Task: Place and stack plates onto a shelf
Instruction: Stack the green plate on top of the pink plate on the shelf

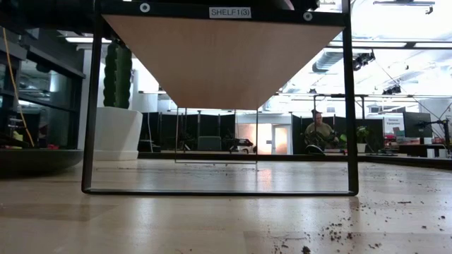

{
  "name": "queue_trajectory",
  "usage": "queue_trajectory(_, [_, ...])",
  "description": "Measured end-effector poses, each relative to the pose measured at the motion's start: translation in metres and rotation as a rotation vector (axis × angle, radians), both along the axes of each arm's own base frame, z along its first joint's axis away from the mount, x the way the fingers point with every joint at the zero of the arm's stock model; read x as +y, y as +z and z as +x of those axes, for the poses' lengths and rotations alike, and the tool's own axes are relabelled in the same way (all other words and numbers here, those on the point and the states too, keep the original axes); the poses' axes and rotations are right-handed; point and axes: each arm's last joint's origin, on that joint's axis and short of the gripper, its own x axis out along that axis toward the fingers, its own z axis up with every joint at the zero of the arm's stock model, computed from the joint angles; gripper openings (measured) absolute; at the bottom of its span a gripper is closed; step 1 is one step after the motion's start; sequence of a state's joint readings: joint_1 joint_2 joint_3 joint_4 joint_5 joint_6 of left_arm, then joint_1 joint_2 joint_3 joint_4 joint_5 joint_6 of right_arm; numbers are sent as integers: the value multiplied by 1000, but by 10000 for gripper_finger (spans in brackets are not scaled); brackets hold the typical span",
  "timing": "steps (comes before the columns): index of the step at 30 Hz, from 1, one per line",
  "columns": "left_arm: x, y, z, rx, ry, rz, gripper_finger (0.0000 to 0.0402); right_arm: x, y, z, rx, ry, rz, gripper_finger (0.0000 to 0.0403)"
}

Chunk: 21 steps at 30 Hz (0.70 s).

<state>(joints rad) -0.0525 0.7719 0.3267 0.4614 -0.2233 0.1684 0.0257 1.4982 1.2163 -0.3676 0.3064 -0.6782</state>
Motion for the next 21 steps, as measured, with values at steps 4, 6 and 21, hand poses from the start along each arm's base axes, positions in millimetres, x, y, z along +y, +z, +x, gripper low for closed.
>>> queue_trajectory(4, [0,0,0,1,0,0,143,4,0,0,0,12,0,81])
queue_trajectory(6, [0,0,0,0,0,0,143,7,0,0,-4,13,11,81])
queue_trajectory(21, [0,0,0,1,0,0,143,9,-1,-1,-25,-59,89,81])
